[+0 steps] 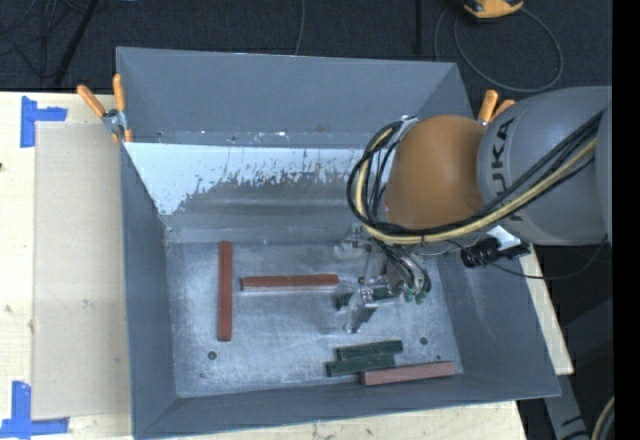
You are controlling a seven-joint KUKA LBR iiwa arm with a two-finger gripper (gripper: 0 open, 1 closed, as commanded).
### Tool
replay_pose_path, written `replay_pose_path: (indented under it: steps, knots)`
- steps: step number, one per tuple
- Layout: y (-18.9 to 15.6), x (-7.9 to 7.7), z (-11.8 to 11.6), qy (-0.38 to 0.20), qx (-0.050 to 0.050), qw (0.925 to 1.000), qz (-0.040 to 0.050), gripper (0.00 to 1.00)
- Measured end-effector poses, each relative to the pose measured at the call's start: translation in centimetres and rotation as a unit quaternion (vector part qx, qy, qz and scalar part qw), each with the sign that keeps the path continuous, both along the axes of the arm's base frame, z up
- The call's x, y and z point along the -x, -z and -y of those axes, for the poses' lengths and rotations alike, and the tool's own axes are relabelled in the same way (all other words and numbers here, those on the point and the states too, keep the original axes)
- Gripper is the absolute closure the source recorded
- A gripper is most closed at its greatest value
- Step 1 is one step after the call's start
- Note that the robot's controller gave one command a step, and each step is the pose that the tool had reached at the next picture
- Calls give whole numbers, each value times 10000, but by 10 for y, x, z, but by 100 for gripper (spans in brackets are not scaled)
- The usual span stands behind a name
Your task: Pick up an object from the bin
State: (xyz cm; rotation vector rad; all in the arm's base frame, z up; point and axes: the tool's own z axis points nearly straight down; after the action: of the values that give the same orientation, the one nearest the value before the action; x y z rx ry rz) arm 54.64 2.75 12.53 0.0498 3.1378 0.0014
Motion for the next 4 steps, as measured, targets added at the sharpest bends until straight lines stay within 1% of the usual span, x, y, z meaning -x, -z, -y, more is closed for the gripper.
replay_pose_path:
  steps: [1,2,3,4]
  knots:
    - [44,-39,-55,210,2,9998,-7,0]
    - [50,-29,-10,-108,-12,9999,12,0]
    - [51,-39,-52,-174,17,9998,26,0]
    - [49,-32,-82,-374,-12,9993,53,100]
